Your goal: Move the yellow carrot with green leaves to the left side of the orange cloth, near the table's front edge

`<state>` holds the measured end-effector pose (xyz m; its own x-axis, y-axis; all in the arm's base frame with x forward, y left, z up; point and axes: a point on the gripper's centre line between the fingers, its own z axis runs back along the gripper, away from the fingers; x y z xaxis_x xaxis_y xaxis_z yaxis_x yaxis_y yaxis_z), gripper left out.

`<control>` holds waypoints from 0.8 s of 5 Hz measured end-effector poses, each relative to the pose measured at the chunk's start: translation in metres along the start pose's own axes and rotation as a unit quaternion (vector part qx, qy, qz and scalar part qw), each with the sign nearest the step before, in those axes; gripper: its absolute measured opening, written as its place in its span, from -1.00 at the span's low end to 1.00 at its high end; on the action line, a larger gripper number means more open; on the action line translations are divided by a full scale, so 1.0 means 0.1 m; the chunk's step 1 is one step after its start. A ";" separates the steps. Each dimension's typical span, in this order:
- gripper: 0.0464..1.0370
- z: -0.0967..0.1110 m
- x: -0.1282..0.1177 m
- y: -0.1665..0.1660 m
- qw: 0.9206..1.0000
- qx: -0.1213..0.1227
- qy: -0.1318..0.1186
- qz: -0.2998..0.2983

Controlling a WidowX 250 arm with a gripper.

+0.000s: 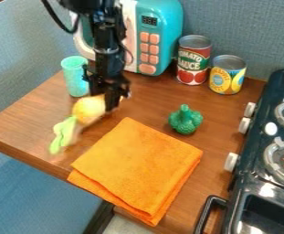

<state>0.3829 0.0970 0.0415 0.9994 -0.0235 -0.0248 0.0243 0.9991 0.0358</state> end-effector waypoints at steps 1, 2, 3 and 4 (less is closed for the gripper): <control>-0.20 0.25 -0.24 0.00 1.000 0.022 -0.009 0.004; -0.20 0.16 -0.45 0.02 0.999 0.037 0.022 0.007; -0.20 0.10 -0.55 0.07 0.998 0.045 0.041 0.011; -0.20 -0.03 -0.66 0.13 0.997 0.038 0.067 0.020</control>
<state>0.3175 0.1120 0.0405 0.9877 0.0275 -0.1540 -0.0096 0.9933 0.1155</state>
